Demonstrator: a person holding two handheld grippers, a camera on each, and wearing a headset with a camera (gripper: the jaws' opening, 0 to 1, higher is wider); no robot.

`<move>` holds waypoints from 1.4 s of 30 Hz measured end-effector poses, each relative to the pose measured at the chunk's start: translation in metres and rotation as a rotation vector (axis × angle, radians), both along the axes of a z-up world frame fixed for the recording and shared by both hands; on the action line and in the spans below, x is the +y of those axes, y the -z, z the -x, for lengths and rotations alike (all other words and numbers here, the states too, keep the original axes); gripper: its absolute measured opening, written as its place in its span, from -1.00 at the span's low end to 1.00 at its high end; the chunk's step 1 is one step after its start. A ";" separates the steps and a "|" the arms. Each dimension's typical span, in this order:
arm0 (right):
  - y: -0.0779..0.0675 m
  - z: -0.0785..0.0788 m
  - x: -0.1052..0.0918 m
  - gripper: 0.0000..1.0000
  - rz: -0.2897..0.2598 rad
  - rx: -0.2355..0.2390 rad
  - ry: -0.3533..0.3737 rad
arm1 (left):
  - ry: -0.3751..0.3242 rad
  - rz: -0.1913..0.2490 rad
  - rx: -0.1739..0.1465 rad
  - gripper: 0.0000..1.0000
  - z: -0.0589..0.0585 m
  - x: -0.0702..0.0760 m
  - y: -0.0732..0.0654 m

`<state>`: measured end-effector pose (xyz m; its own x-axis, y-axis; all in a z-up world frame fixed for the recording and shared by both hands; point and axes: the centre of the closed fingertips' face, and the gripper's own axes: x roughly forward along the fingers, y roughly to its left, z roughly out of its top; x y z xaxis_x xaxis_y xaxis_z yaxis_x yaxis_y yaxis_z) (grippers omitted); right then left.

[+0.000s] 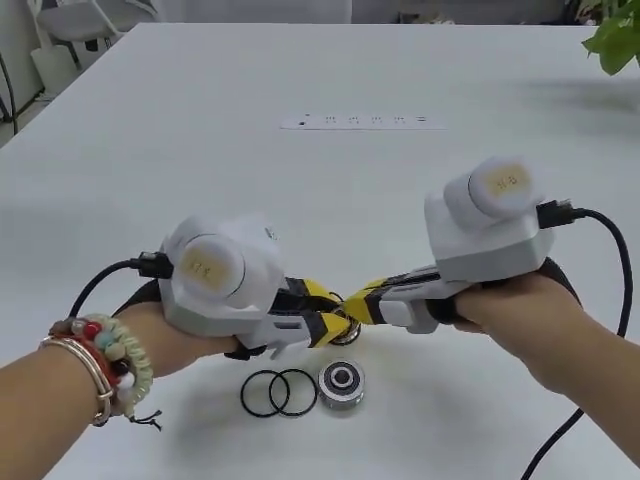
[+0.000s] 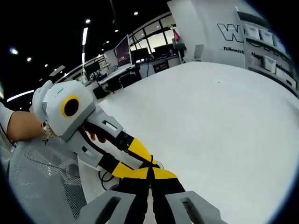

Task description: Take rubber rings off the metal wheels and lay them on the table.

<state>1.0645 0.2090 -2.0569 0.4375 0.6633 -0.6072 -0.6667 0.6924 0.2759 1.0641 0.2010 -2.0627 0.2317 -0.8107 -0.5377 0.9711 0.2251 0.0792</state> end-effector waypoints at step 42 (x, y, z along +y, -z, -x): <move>-0.024 -0.004 -0.006 -1.00 -0.032 -0.036 0.051 | 0.088 0.000 -0.111 0.53 0.042 0.073 -0.123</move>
